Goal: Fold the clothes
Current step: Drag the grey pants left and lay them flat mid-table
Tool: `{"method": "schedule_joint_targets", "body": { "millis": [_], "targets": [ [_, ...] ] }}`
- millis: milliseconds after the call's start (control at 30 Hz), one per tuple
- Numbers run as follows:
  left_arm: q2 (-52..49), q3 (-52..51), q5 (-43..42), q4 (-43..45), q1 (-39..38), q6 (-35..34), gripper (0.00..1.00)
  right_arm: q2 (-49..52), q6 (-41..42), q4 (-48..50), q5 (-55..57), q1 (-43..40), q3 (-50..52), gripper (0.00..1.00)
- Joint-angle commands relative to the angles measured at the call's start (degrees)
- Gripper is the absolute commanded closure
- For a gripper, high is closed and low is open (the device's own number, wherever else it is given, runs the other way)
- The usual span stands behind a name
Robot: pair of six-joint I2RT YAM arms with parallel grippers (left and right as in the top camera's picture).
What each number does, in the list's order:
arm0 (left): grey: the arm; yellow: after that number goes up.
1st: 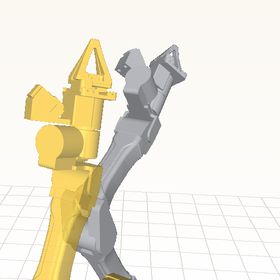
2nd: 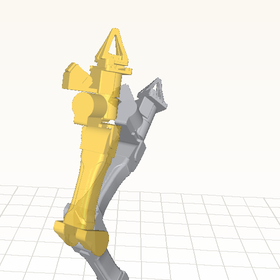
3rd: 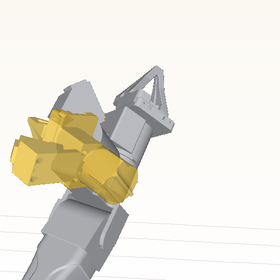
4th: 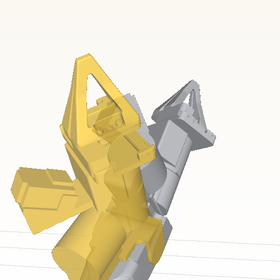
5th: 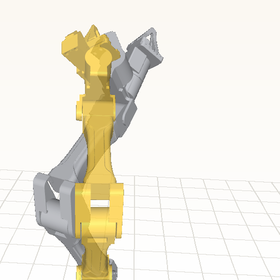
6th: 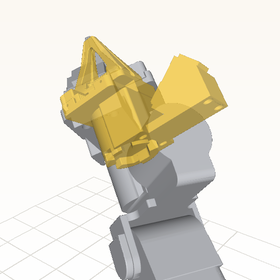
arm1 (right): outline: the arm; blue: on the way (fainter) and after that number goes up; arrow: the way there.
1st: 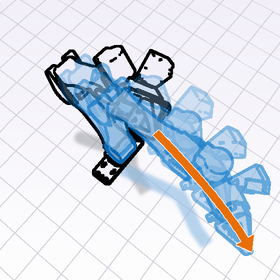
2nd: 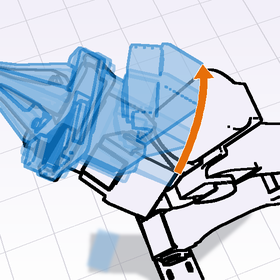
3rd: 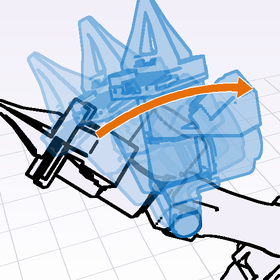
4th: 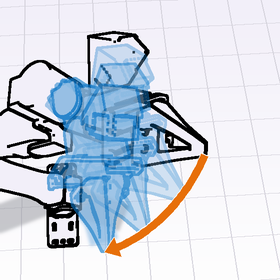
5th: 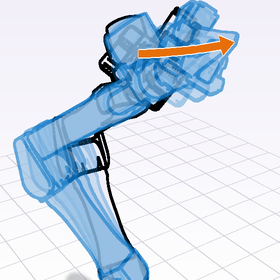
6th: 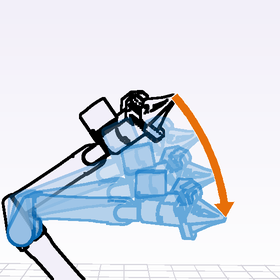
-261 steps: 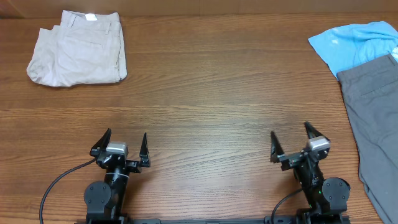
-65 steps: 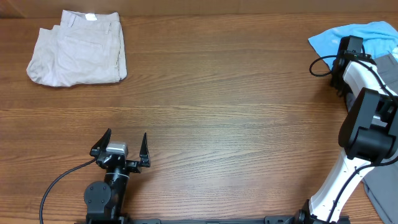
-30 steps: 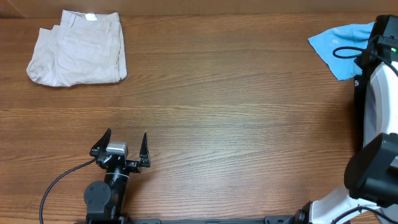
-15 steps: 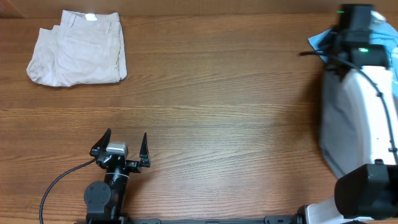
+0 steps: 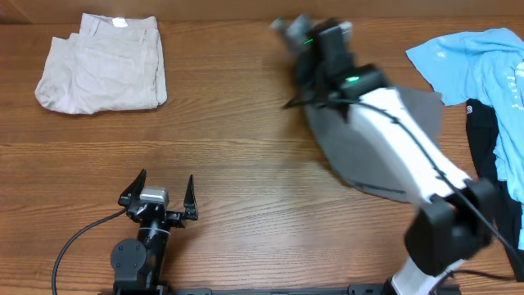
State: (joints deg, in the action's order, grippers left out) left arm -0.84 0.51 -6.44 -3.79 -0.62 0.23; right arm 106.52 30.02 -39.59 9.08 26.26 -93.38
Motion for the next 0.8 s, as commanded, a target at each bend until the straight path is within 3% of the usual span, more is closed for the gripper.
{"method": "schedule_joint_targets", "body": {
  "millis": [0,300,433,600,633,667,700,733,767],
  "targets": [
    [0.6,-0.2,-0.4,0.0,0.2,1.1,0.0,1.3,2.4,0.5,-2.2,4.8,-1.1,0.94],
    [0.6,-0.2,-0.4,0.0,0.2,1.1,0.0,1.9,9.2,0.3,-7.3,18.4,-1.1,0.94],
    [0.6,-0.2,-0.4,0.0,0.2,1.1,0.0,2.0,9.2,0.6,-5.5,23.1,-1.1,0.82],
    [0.6,-0.2,-0.4,0.0,0.2,1.1,0.0,2.0,10.6,0.8,-5.4,25.7,-1.1,0.83],
    [0.6,-0.2,-0.4,0.0,0.2,1.1,0.0,2.0,10.5,0.7,-5.4,25.9,-1.1,0.8],
    [0.6,-0.2,-0.4,0.0,0.2,1.1,0.0,2.0,10.5,0.5,-5.4,26.1,-1.1,0.63],
    [0.6,-0.2,-0.4,0.0,0.2,1.1,0.0,2.0,10.5,0.4,-5.3,26.1,-1.1,0.3],
    [0.6,-0.2,-0.4,0.0,0.2,1.1,0.0,2.0,10.3,0.2,-5.3,26.1,-1.1,0.22],
    [0.6,-0.2,-0.4,0.0,0.2,1.1,0.0,2.0,9.9,0.1,-5.2,26.0,-1.1,0.2]
  ]
}}
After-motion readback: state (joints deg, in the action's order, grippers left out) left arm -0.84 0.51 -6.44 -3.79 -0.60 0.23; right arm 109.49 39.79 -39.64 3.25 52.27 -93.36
